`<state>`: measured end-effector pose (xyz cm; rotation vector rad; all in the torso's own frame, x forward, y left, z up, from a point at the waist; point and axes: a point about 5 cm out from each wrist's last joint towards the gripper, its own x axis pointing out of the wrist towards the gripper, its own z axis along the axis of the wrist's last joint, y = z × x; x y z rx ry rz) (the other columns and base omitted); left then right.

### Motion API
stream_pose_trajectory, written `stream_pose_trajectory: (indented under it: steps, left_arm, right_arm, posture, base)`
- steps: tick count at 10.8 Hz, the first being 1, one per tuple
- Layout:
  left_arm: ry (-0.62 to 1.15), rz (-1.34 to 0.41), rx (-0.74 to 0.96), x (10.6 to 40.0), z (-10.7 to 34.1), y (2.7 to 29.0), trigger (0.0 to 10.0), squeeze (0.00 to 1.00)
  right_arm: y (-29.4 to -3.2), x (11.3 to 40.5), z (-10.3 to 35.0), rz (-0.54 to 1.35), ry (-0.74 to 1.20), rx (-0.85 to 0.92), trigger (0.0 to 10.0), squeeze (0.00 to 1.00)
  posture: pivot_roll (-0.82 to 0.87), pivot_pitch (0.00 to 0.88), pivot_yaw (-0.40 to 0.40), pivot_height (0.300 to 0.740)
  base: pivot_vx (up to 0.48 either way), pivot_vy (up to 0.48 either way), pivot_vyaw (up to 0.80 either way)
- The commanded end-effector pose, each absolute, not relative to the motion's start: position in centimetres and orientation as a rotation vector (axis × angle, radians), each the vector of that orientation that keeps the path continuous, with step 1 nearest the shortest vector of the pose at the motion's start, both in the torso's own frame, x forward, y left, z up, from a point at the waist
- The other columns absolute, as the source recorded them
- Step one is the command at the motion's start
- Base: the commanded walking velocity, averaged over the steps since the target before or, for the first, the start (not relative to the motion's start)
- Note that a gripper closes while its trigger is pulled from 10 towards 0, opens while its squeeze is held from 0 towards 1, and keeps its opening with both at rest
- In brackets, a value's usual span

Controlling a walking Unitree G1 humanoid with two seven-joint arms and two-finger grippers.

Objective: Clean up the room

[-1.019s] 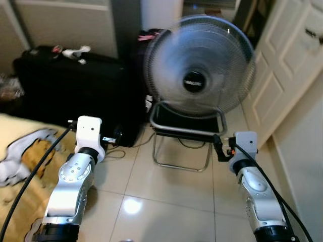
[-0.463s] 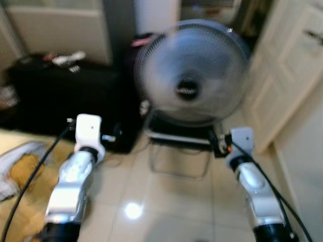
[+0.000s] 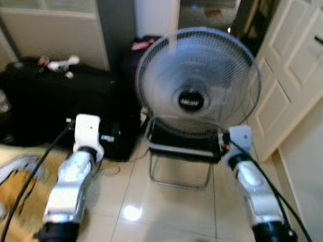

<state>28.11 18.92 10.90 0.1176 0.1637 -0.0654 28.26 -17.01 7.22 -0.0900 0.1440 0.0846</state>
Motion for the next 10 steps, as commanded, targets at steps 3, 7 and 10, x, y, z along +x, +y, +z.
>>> stream_pose_trajectory:
  steps: [3, 7, 10]
  left_arm:
    - [0.153, -0.096, 0.112, 28.3, 11.1, 18.2, 10.0, 0.09]
    - [0.165, -0.117, 0.120, 28.2, 10.8, 17.9, 10.0, 0.07]
    - [0.164, -0.121, 0.121, 28.2, 10.7, 17.8, 10.0, 0.07]
  right_arm:
    - [-17.9, 28.2, 7.1, 0.057, 0.147, -0.093, 10.0, 0.00]
    - [-17.7, 28.1, 6.0, 0.023, 0.226, -0.057, 10.0, 0.00]
    - [-17.8, 28.1, 5.9, 0.013, 0.233, -0.047, 10.0, 0.00]
  posture:
    - [-0.05, 0.000, 0.012, 0.740]
    - [-0.05, 0.000, 0.010, 0.740]
    - [-0.05, 0.000, 0.011, 0.740]
  base:
    - [0.433, 0.000, 0.00]
    - [0.208, 0.000, 0.00]
    - [0.000, 0.000, 0.00]
